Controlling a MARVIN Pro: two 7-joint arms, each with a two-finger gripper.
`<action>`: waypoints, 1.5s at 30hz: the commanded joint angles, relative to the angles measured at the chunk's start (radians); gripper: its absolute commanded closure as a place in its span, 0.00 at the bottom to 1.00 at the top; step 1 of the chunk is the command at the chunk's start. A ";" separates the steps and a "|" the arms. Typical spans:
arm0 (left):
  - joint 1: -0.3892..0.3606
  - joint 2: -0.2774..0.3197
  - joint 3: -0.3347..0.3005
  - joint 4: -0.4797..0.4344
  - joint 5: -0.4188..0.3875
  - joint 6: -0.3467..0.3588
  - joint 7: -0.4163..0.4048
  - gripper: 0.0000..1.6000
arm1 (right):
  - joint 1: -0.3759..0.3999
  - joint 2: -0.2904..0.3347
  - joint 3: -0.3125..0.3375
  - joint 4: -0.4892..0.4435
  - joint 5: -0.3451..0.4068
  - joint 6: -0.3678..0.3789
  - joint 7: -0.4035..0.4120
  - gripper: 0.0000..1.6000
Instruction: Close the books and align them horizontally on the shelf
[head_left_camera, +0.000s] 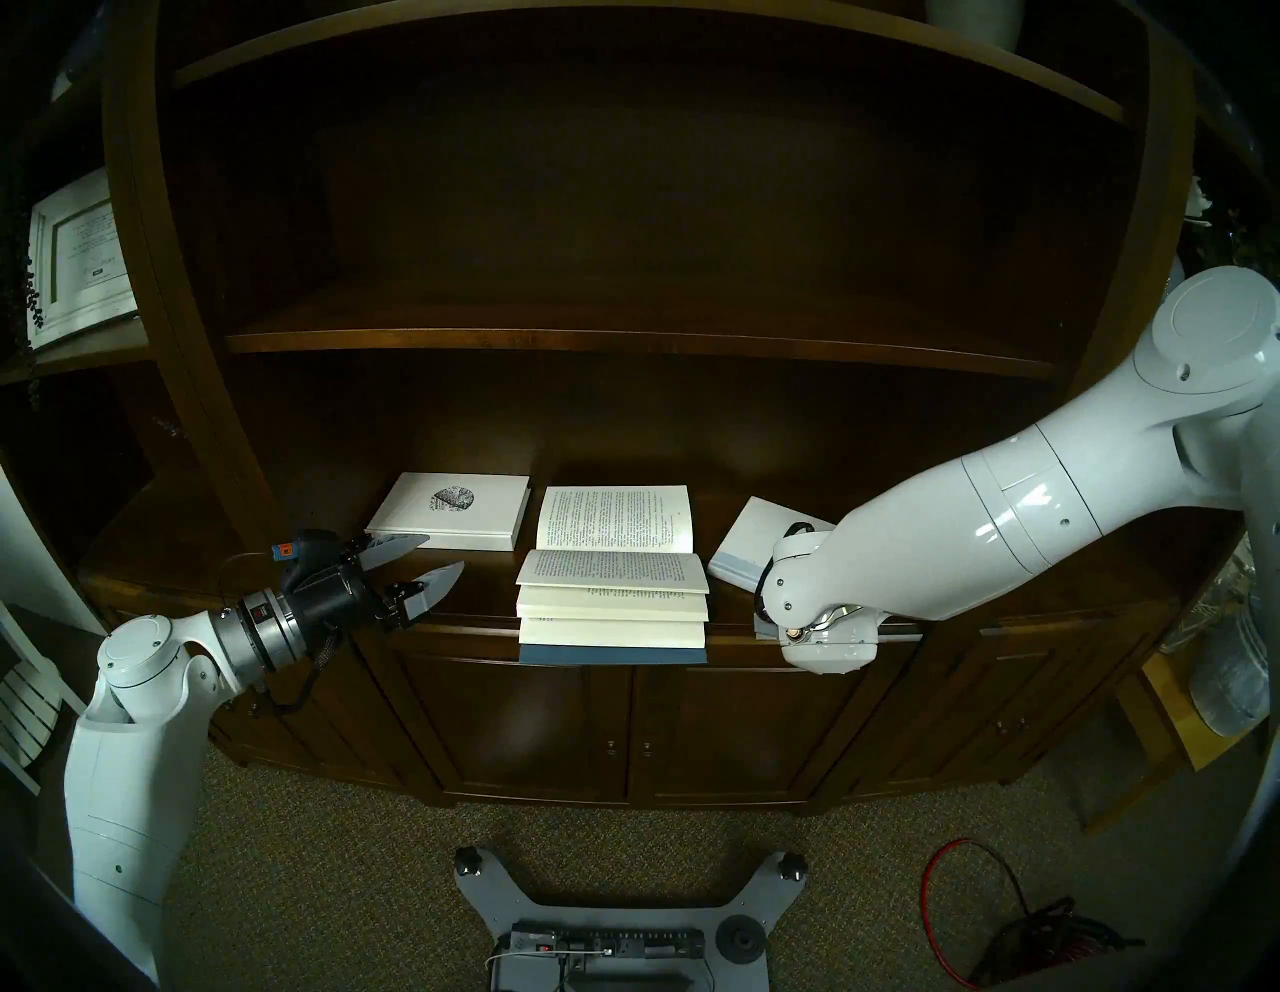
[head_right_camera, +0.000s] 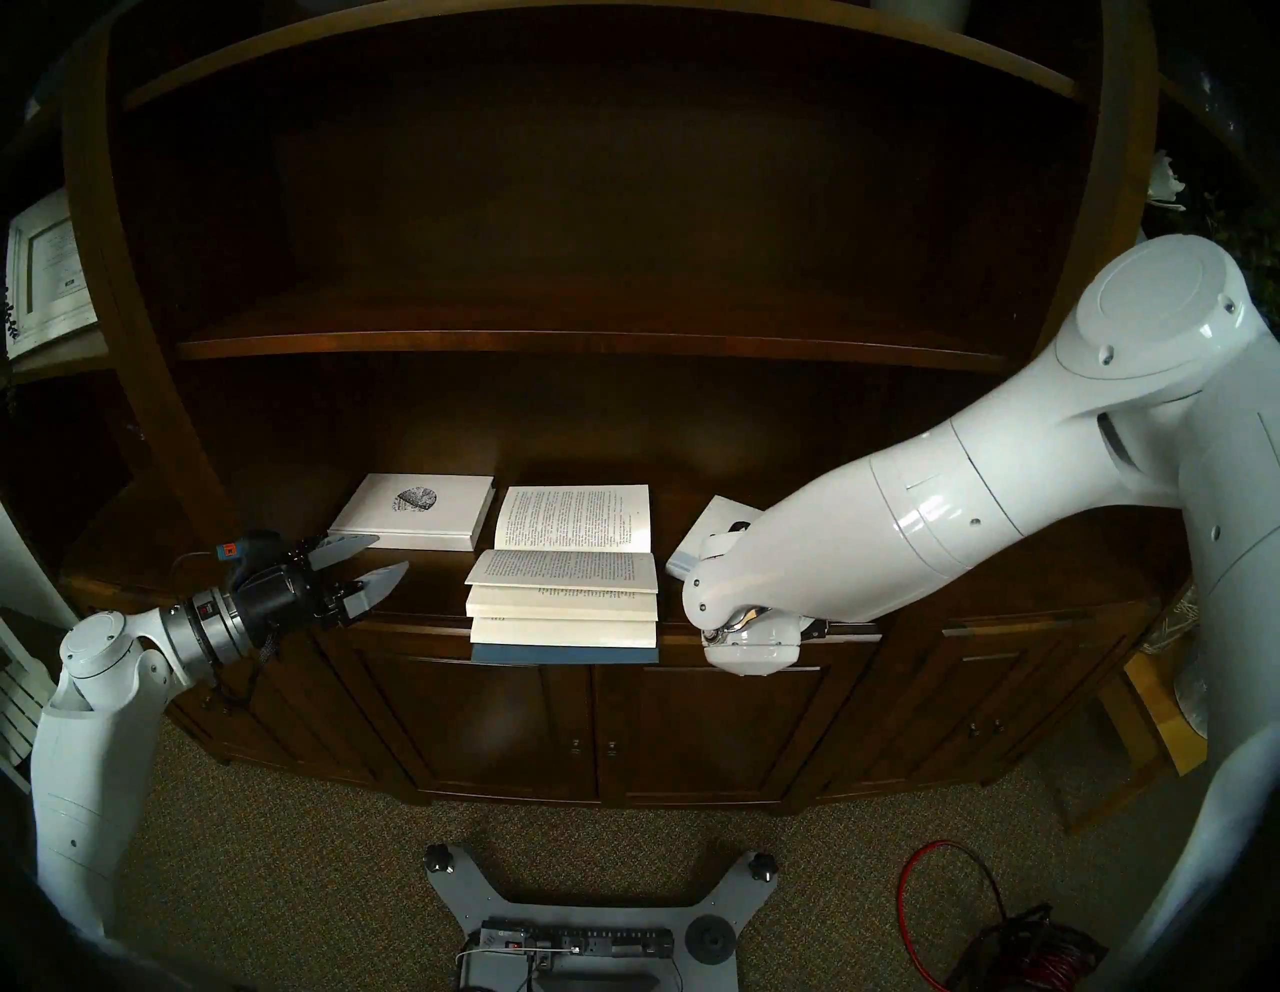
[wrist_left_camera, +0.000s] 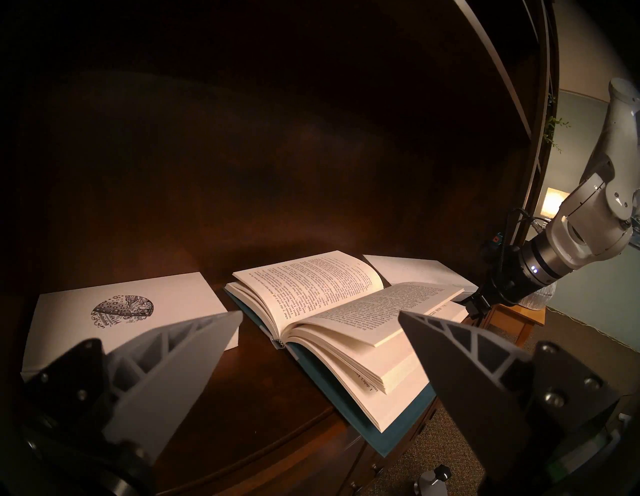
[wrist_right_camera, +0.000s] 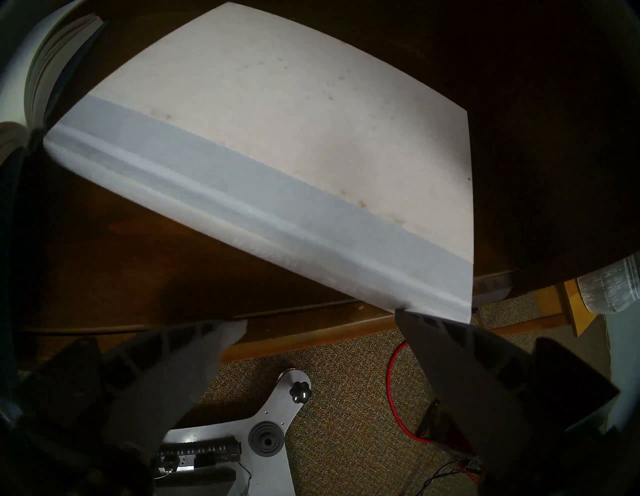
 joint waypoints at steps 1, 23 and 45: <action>-0.019 0.001 -0.011 -0.020 -0.010 -0.005 0.001 0.00 | 0.039 -0.004 -0.037 0.099 -0.019 -0.018 -0.054 0.00; -0.019 0.002 -0.010 -0.018 -0.008 -0.005 0.000 0.00 | 0.093 0.083 -0.081 0.092 -0.010 -0.008 0.022 0.00; -0.019 0.002 -0.010 -0.019 -0.009 -0.005 0.000 0.00 | 0.161 0.188 -0.152 0.065 -0.033 0.010 0.203 0.00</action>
